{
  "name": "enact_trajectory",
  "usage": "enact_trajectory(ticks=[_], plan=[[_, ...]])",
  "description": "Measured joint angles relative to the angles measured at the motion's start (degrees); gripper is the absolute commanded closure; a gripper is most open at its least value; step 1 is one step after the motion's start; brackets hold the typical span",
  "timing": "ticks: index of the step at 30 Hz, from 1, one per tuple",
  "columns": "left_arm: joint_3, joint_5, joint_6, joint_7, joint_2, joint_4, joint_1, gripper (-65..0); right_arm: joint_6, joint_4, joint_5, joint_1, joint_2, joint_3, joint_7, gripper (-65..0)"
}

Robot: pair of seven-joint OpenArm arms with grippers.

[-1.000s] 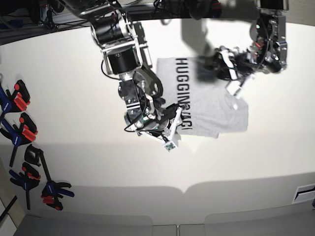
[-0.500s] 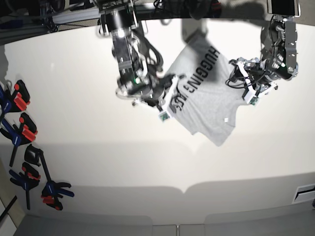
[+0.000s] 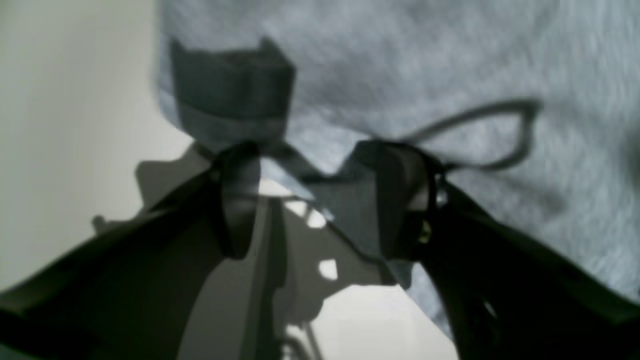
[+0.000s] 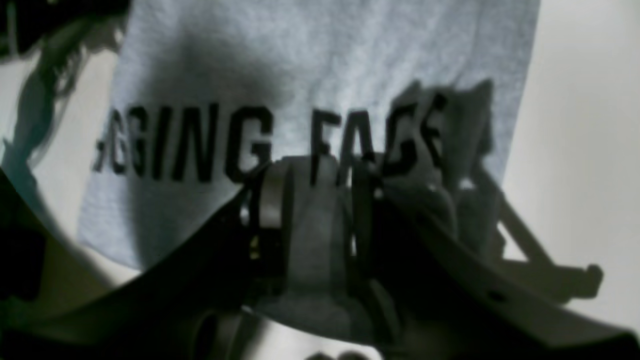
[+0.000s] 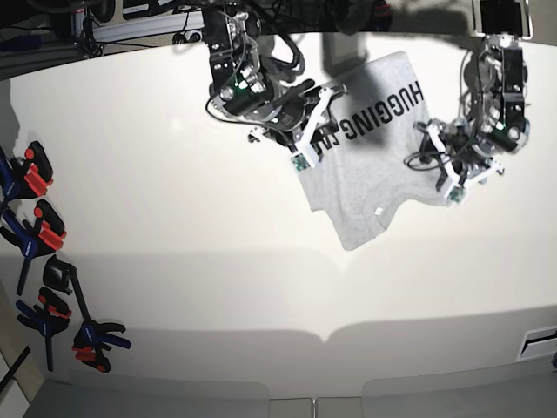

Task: Fold the T-shirt properly
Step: 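Grasp the shirt with both grippers and lift it, then lower the shirt onto the table and open both grippers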

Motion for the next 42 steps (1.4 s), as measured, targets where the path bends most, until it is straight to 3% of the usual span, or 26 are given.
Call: enact_trajectory(ticks=[10,13,16,18,21,30,35,42], plan=[[0.0,-4.5,0.39,3.8,-0.04,-0.02,-3.1,-34.6,0.02,1.86,-0.33,0.11,-0.02,-1.38,0.15,-18.1],[0.0,-6.05,3.91,9.75,0.2,-0.02,-3.1,-34.6,0.2,8.13,-1.75,0.2,-0.09,-1.38,0.22,-18.1],[0.0,-11.26,3.85,12.74,0.04,-0.04,-2.78,-34.6,0.55,16.37,-2.95,0.5,-0.09,-1.33,0.37,-18.1],[0.0,-14.62,3.82,12.24,0.24,-0.04,-2.14,-34.5,0.55,21.51,-3.76,0.48,-0.09,-0.68,0.39,-18.1],[-0.02,-15.93,3.87,6.69,1.49,-0.04,0.85,-34.5,0.61,27.02,-4.04,0.48,-0.13,1.33,0.37,-18.1],[-0.15,1.92,3.61,-2.51,8.66,-0.92,3.76,-34.5,0.63,29.11,-2.97,0.48,-0.24,10.6,1.75,-18.1],[-0.15,2.05,3.63,-2.86,8.44,-4.66,-0.17,-34.5,0.66,29.09,-2.91,0.48,1.73,14.14,1.64,-18.1],[1.11,-2.73,2.1,-2.54,7.98,-12.83,-6.47,-34.5,0.63,29.11,-2.84,-0.2,6.86,18.34,-0.79,-18.1]])
